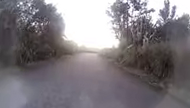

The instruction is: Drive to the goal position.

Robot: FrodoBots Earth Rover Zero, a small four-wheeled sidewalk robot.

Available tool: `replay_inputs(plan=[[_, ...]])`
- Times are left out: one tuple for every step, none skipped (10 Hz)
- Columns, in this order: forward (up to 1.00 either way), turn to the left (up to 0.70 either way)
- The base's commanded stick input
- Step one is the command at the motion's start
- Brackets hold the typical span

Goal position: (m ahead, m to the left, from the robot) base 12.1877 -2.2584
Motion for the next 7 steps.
replay_inputs(plan=[[0.7, 0.0], [0.7, 0.03], [0.7, 0.09], [0.7, 0.13], [0.7, 0.08], [0.7, 0.02], [0.7, 0.0]])
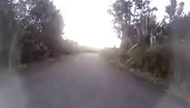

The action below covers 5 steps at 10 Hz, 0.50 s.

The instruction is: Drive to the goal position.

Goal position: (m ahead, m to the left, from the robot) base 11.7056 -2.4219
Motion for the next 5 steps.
replay_inputs(plan=[[0.7, 0.0], [0.7, 0.0], [0.7, 0.0], [0.7, 0.0], [0.7, 0.0]])
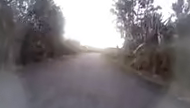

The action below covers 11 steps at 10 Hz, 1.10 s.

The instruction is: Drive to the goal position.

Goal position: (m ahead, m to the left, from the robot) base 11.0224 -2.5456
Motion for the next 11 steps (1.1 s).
replay_inputs(plan=[[0.7, 0.0], [0.7, 0.0], [0.7, 0.0], [0.7, 0.0], [0.7, 0.0], [0.7, 0.0], [0.7, 0.0], [0.7, 0.0], [0.7, 0.0], [0.7, -0.14], [0.7, -0.14]])
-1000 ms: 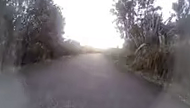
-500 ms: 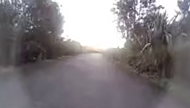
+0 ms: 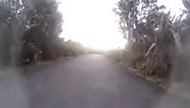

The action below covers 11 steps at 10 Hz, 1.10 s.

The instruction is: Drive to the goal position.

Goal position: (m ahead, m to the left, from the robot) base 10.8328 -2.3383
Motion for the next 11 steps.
replay_inputs(plan=[[0.7, -0.14], [0.7, -0.14], [0.7, -0.14], [0.7, -0.11], [0.7, -0.06], [0.7, -0.01], [0.7, 0.0], [0.7, 0.0], [0.7, 0.0], [0.7, 0.0], [0.7, 0.0]])
